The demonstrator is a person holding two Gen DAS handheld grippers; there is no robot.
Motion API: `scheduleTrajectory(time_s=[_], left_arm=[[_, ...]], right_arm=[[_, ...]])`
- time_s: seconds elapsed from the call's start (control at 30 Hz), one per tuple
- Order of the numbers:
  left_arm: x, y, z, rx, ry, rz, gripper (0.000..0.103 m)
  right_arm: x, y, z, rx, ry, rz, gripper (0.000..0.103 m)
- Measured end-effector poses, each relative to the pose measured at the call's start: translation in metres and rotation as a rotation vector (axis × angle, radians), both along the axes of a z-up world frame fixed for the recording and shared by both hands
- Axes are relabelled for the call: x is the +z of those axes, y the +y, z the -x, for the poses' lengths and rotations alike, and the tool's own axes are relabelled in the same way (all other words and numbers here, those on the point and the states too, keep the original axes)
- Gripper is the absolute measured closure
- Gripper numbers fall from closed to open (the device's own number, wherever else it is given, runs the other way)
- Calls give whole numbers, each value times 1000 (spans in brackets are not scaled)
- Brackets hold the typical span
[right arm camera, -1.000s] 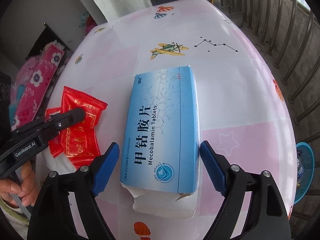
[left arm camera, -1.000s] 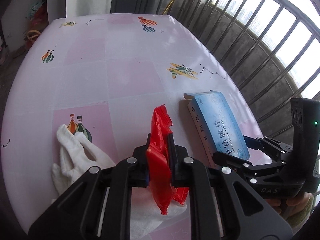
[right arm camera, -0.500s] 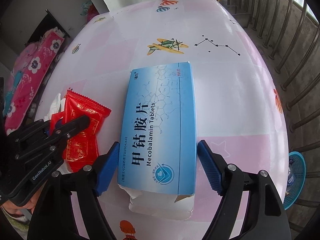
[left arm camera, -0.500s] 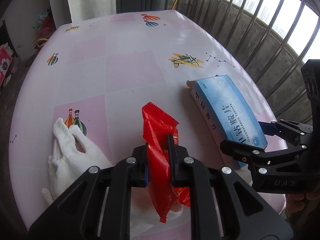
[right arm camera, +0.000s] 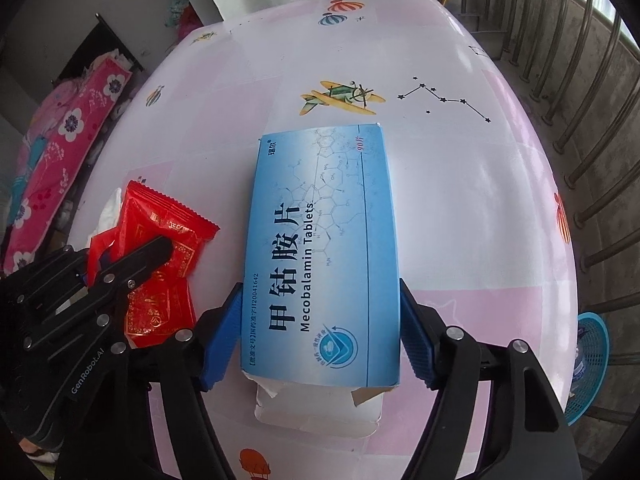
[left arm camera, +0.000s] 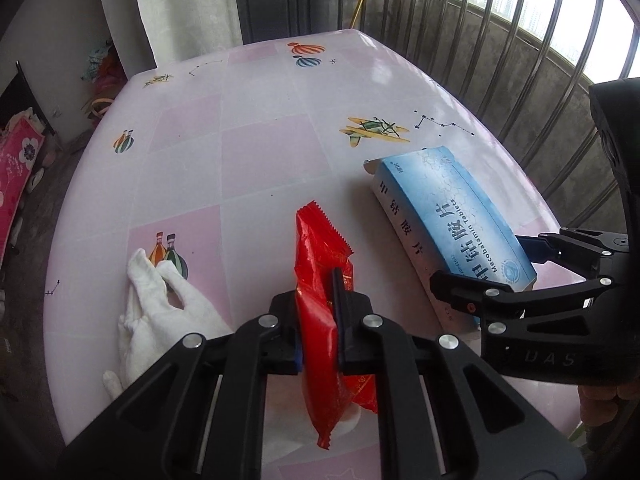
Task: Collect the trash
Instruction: 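Hold the red wrapper in the left tool and the medicine box in the right tool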
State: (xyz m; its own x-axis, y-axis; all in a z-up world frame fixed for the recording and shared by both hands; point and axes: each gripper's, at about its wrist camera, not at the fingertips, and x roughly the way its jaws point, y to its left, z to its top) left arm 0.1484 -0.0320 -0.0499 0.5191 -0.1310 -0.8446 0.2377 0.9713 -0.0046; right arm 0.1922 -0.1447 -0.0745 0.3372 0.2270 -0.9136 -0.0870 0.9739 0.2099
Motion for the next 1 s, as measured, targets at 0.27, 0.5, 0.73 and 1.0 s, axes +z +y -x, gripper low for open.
scheduleTrajectory(time_s=[0.27,0.5,0.73,1.0], left_arm=[[13,-7,6,-10,-45,-39,95],[23,-18,9,-29,-80,-69,95],[26,-28,11,-46,-95,-88,95],[21,-35,12,-64,-81,-86,95]], right_arm=[[7,-26,10,-60,-6,-96,36],[14,-43,18,-99,-25,-136,36],[16,-50,22,-118,-33,-141,36],[10,-51,21,-129,-21,-137,36]])
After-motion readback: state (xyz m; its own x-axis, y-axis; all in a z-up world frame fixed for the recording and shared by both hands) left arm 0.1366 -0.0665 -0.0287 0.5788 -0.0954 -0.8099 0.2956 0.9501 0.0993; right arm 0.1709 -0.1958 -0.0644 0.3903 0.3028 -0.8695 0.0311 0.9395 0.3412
